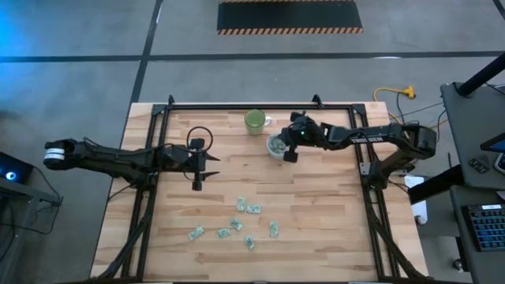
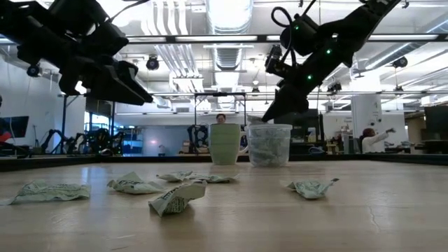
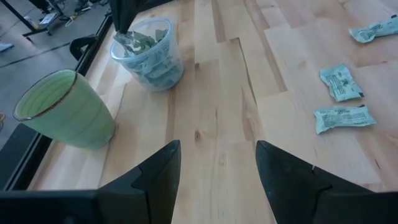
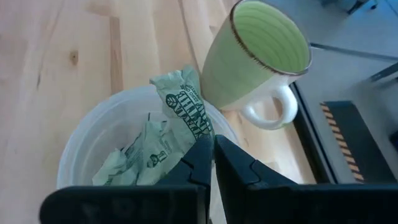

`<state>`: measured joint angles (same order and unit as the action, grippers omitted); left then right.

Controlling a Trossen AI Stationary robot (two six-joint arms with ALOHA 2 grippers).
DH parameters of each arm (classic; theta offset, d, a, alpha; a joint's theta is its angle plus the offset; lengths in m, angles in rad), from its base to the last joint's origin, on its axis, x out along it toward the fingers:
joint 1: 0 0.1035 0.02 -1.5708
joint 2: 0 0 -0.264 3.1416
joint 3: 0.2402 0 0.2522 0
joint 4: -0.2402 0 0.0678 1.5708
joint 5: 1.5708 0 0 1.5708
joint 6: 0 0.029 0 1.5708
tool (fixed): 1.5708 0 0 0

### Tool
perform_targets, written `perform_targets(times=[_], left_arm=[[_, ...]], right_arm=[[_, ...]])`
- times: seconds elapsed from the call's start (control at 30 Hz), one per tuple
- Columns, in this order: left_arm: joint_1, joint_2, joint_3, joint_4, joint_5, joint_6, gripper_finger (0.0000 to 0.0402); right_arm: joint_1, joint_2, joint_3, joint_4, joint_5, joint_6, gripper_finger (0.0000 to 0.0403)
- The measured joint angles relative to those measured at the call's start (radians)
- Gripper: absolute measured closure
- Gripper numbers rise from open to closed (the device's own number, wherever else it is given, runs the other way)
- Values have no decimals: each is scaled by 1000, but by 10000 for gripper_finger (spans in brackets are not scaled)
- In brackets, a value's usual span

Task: Pick and place Stevia / Truvia into bins
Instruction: Put the stevia packet into the transparent container

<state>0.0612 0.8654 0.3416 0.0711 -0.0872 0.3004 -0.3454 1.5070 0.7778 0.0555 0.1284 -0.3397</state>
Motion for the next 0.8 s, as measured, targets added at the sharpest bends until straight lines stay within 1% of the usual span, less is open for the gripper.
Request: perform_targets(times=[0.33, 0.57, 0.7, 0.8], left_arm=[[0, 0, -4, -3, 0, -5, 210], [0, 0, -4, -3, 0, -5, 210], [0, 0, -4, -3, 0, -5, 210], [0, 0, -4, -3, 0, -5, 210]], right_arm=[[0, 15, 3, -69, 0, 28, 394], [0, 16, 3, -82, -11, 33, 394], [0, 16, 3, -82, -54, 34, 394], [1, 16, 3, -83, -60, 45, 392]])
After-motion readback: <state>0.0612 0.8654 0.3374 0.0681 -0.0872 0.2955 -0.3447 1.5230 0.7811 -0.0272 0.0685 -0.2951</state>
